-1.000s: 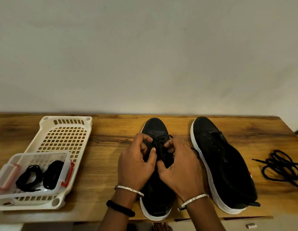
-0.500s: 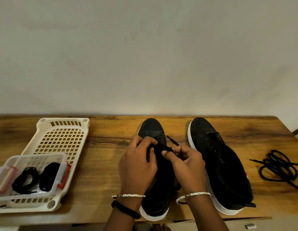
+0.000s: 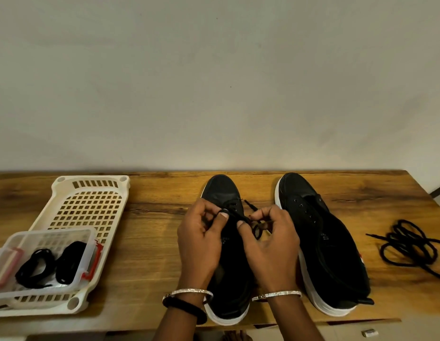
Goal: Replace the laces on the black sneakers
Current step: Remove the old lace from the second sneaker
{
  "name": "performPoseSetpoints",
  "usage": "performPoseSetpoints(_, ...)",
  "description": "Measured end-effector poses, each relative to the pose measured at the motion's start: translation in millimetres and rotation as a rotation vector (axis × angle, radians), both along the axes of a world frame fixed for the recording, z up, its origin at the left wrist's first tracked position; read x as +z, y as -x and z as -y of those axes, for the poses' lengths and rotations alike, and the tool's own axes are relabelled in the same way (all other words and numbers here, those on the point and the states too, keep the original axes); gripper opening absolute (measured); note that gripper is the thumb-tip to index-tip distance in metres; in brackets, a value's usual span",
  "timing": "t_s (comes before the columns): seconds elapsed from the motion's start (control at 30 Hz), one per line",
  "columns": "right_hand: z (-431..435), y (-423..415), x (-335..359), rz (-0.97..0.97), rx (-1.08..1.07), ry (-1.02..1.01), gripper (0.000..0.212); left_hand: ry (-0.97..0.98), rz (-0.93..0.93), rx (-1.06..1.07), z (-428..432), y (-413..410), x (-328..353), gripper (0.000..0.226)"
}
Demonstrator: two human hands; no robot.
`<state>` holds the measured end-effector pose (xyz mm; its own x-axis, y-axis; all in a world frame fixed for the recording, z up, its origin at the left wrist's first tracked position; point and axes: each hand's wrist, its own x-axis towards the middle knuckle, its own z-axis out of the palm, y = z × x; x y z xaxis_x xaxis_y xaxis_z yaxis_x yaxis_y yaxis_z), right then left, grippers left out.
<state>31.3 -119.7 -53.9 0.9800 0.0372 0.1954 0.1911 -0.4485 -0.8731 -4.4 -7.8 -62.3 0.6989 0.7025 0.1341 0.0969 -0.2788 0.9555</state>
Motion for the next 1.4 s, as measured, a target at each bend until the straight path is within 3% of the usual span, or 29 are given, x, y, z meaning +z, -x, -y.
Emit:
performPoseSetpoints(0.13, -1.9, 0.5, -4.0, -0.014, 0.021, 0.011, 0.019, 0.527, 0.104, 0.003, -5.3, -2.4, 2.9, 0.012)
performPoseSetpoints(0.23, -4.8, 1.9, -5.2, -0.033, 0.027, -0.01, 0.018, 0.591, 0.095, 0.003, -10.7, -1.1, 2.9, 0.01)
performPoseSetpoints(0.33, -4.7, 2.4, -4.8, -0.047, 0.025, -0.016, 0.02, 0.375, 0.072, 0.008, -13.1, 2.7, 2.5, 0.009)
performPoseSetpoints(0.43, -4.2, 2.6, -2.8, -0.042, 0.028, 0.02, 0.021, -0.134, 0.038, -0.087, -14.1, 8.0, 7.1, 0.024)
performPoseSetpoints(0.53, -4.5, 2.1, -2.0, -0.042, 0.028, 0.035, 0.02, -0.525, -0.065, -0.173, -12.6, 8.1, 5.3, 0.021)
performPoseSetpoints(0.6, -4.1, 1.8, -1.6, -0.056, 0.027, 0.031, 0.019, -0.642, -0.121, -0.169, -12.0, 6.8, -0.4, 0.016)
performPoseSetpoints(0.7, -3.3, 1.8, -0.8, -0.051, 0.035, 0.025, 0.02, -0.648, -0.122, -0.145, -12.2, 3.6, -4.5, 0.003)
performPoseSetpoints(0.77, -3.1, 1.8, -0.6, -0.05, 0.04, 0.02, 0.019, -0.516, -0.056, -0.119, -10.3, 1.3, -7.7, 0.005)
performPoseSetpoints(0.8, -3.0, 1.8, -1.0, -0.049, 0.041, 0.019, 0.02, -0.361, -0.002, -0.097, -8.2, -0.2, -8.7, 0.006)
performPoseSetpoints(0.93, -2.7, 1.7, -2.5, -0.06, 0.028, 0.006, 0.022, 0.647, 0.106, 0.111, -12.2, -4.9, -1.8, 0.02)
performPoseSetpoints(0.97, -2.6, 1.5, -2.6, -0.062, 0.029, -0.001, 0.022, 0.802, 0.135, 0.157, -17.3, -4.5, -0.2, 0.023)
performPoseSetpoints(1.03, -3.2, 1.3, -2.5, -0.07, 0.033, -0.009, 0.021, 0.884, 0.141, 0.197, -23.9, -0.7, 0.5, 0.022)
performPoseSetpoints(1.1, -3.8, 1.1, -2.5, -0.074, 0.032, -0.009, 0.021, 0.681, 0.061, 0.184, -23.1, 2.4, -1.9, 0.013)
performPoseSetpoints(1.17, -4.3, 1.1, -2.1, -0.072, 0.032, -0.005, 0.021, 0.243, 0.018, 0.172, -19.7, 4.5, -1.4, 0.009)
performPoseSetpoints(1.27, -4.9, 1.1, -1.8, -0.071, 0.03, -0.005, 0.02, -0.363, 0.051, 0.01, -17.6, 6.4, 6.2, 0.026)
performPoseSetpoints(1.4, -5.5, 1.1, -1.7, -0.064, 0.034, -0.009, 0.02, -0.678, -0.142, -0.125, -10.9, 9.0, 3.7, 0.027)
